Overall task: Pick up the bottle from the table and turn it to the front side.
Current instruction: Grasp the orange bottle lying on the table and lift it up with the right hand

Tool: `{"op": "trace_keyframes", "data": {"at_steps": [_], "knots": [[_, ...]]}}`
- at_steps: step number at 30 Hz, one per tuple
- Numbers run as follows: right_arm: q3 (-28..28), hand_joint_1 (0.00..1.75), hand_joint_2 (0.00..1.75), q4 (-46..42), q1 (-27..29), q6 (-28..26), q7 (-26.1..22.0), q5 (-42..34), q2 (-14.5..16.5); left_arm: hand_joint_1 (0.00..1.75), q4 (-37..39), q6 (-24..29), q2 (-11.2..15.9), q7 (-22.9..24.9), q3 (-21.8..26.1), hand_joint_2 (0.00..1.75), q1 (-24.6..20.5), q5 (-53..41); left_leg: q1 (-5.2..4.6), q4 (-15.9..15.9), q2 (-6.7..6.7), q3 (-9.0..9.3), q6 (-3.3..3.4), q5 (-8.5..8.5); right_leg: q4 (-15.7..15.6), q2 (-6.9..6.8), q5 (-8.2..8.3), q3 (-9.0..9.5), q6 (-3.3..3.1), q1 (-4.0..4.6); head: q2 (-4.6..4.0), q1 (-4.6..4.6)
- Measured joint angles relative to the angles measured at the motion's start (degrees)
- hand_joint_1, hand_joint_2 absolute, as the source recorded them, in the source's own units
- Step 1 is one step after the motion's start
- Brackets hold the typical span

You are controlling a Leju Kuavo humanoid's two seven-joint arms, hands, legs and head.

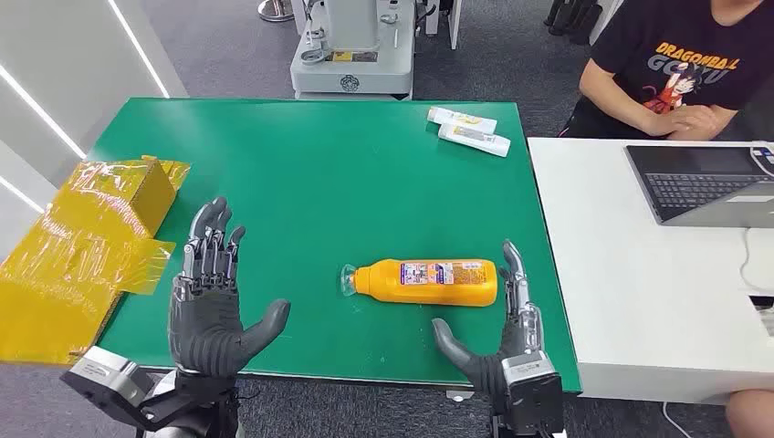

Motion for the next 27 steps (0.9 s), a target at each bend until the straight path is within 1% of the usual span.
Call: {"op": "trace_keyframes", "data": {"at_steps": [3,6,8,9,12,14,16,19,22,24,26,27], "knots": [[-0.03,0.00,1.75,-0.30,0.09,-0.10,0.82,2.24,-0.02,0.00,0.03,-0.27,-0.02,-0.38,0.00,1.75,-0.06,-0.02,0.00,0.00,0.00,0.00,0.00,0.00,0.00,0.00,0.00,0.00,0.00,0.00,0.00,-0.01],[-1.08,0.00,1.75,-1.66,-0.03,1.68,3.32,7.97,-0.16,0.00,0.04,-0.42,0.05,-1.31,0.00,1.75,-0.02,-0.05,0.00,0.00,0.00,-0.02,0.00,0.00,0.00,0.00,0.00,0.01,0.00,0.00,0.00,-0.02],[-2.77,0.00,1.75,-2.53,-1.49,5.94,6.08,10.10,-1.04,0.00,0.05,-0.49,0.17,-2.12,0.00,1.75,0.02,0.14,-0.01,0.01,0.02,-0.02,0.00,0.00,0.00,0.03,0.02,0.01,0.01,0.00,0.00,-0.02],[-3.90,0.00,1.75,-2.70,-2.66,8.70,7.21,9.93,-1.86,0.00,0.08,-0.54,0.22,-2.47,0.00,1.75,0.02,0.31,-0.02,0.02,0.02,-0.01,0.01,0.01,0.00,0.03,0.03,0.02,0.01,-0.01,0.00,-0.02],[-7.36,0.00,1.75,-2.54,-6.01,14.96,8.69,8.60,-4.26,0.00,0.26,-0.69,0.42,-3.09,0.00,1.75,-0.02,0.80,-0.04,0.06,-0.04,-0.03,0.07,0.04,0.00,-0.08,0.04,0.05,0.02,-0.01,0.00,0.01],[-8.57,0.00,1.75,-1.97,-8.66,19.32,9.76,8.50,-6.22,0.00,0.43,-1.00,0.59,-3.28,0.00,1.75,-0.14,1.15,-0.04,0.07,-0.01,-0.04,0.08,0.05,0.00,-0.04,0.09,0.06,0.04,-0.02,0.00,-0.01],[-8.95,0.00,1.75,-0.08,-13.31,27.00,10.61,7.44,-9.75,0.00,0.71,-1.55,0.71,-3.47,0.00,1.75,-0.56,1.67,-0.05,0.09,0.07,-0.05,0.13,0.08,0.00,0.06,0.17,0.06,0.11,-0.04,0.00,-0.03],[-8.98,0.00,1.75,5.44,-23.70,40.08,10.01,4.11,-16.56,0.00,1.17,-2.46,0.81,-3.72,0.01,1.75,-1.44,2.38,-0.08,0.15,0.06,-0.06,0.29,0.21,0.00,0.03,0.27,0.06,0.24,-0.08,0.00,-0.02],[-8.67,0.00,1.75,11.64,-33.60,49.35,10.17,1.51,-21.76,0.00,1.47,-3.20,1.02,-3.73,0.04,1.75,-1.88,2.68,-0.11,0.19,-0.09,-0.12,0.38,0.28,0.00,-0.10,0.33,0.09,0.33,-0.13,0.00,-0.02],[-7.21,0.00,1.75,15.73,-39.58,55.71,11.04,0.01,-24.09,0.00,1.64,-3.55,1.19,-3.72,0.09,1.75,-2.01,2.80,-0.12,0.20,-0.12,-0.15,0.37,0.30,0.01,-0.12,0.35,0.08,0.32,-0.15,0.00,-0.02],[-4.36,0.00,1.75,20.07,-45.64,61.73,11.63,-2.30,-25.53,0.00,1.87,-3.75,1.37,-3.72,0.11,1.75,-2.18,2.99,-0.13,0.20,-0.10,-0.14,0.36,0.32,0.01,-0.09,0.38,0.06,0.30,-0.16,0.00,-0.02],[-2.70,0.00,1.75,22.08,-48.41,63.63,11.77,-3.68,-25.89,0.00,1.95,-3.77,1.46,-3.71,0.11,1.75,-2.25,3.11,-0.13,0.20,-0.10,-0.14,0.36,0.33,0.02,-0.08,0.38,0.05,0.30,-0.16,0.00,-0.02]]}}
